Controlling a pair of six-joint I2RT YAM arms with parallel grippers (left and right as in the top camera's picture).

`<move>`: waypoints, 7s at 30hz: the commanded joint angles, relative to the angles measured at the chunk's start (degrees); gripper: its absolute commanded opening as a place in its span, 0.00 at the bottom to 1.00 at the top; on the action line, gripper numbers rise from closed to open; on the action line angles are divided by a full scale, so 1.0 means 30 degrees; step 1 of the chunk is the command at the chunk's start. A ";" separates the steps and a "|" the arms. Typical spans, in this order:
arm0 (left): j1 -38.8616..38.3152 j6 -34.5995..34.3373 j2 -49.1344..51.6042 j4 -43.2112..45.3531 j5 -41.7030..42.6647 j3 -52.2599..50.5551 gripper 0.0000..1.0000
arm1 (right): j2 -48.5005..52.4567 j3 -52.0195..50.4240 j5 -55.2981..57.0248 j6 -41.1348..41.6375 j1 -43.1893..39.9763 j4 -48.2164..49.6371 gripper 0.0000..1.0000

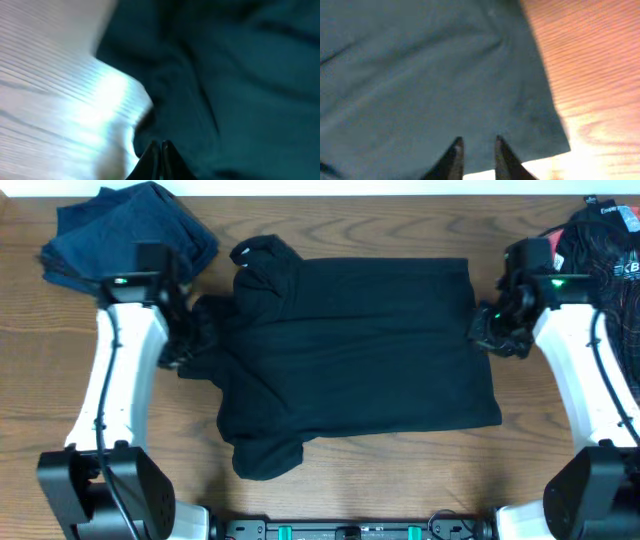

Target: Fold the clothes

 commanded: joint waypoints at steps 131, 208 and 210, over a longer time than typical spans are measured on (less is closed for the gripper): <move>-0.4379 -0.5355 -0.8335 0.4867 0.3767 -1.8141 0.82 | -0.8699 -0.9457 -0.4561 -0.2222 -0.4758 0.1290 0.63; -0.4379 -0.4765 -0.8393 0.4860 0.4335 -1.7930 0.06 | -0.4852 -1.5271 0.0874 0.9537 -0.4670 0.7031 0.38; -0.4379 -0.4765 -0.8393 0.4845 0.4342 -1.7930 0.05 | -0.4852 -1.5271 0.0882 0.9544 -0.4670 0.7067 0.26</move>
